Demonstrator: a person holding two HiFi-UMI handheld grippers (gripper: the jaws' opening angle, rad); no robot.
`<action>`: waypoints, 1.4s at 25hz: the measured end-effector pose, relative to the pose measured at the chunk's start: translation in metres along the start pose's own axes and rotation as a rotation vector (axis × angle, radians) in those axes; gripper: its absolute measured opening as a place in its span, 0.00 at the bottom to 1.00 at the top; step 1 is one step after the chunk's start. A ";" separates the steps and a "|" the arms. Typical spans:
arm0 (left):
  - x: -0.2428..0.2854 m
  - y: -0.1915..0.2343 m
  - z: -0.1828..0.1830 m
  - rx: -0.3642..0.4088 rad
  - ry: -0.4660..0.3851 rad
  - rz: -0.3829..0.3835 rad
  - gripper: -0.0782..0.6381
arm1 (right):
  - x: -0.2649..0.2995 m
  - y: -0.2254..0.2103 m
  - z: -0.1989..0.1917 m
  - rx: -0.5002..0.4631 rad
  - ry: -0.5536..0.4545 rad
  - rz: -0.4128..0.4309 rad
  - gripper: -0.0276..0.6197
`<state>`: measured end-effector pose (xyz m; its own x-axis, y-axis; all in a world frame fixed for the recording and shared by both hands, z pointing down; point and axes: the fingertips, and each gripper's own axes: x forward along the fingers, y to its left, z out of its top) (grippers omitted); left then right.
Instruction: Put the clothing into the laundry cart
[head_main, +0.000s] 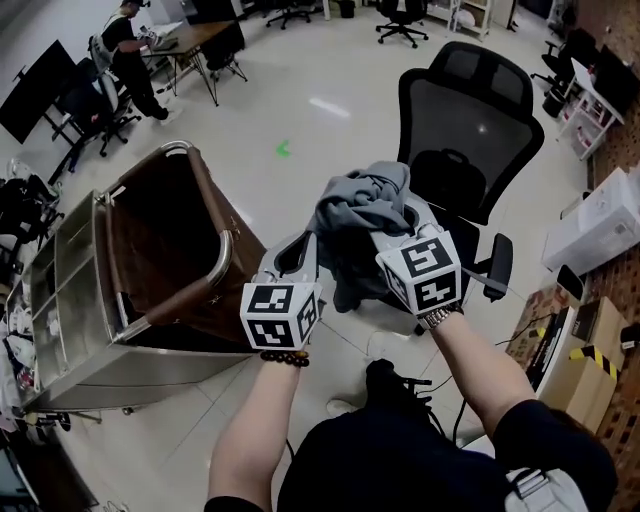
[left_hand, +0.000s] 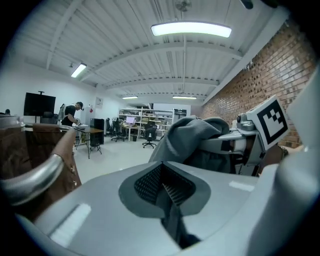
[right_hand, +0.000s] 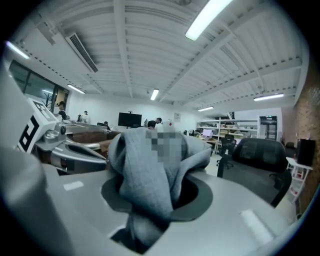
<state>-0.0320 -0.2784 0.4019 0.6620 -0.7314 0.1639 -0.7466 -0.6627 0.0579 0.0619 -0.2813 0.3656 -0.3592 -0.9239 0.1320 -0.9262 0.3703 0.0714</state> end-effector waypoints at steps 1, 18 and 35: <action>-0.014 0.001 0.006 0.004 -0.012 0.010 0.11 | -0.004 0.011 0.012 -0.008 -0.016 0.013 0.26; -0.218 0.006 0.102 0.076 -0.180 0.257 0.11 | -0.084 0.177 0.156 -0.090 -0.230 0.272 0.26; -0.307 0.026 0.128 0.081 -0.217 0.413 0.11 | -0.099 0.252 0.244 -0.131 -0.318 0.408 0.26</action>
<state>-0.2462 -0.0919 0.2271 0.3159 -0.9473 -0.0533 -0.9484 -0.3136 -0.0475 -0.1641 -0.1198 0.1288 -0.7233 -0.6782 -0.1300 -0.6890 0.6959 0.2024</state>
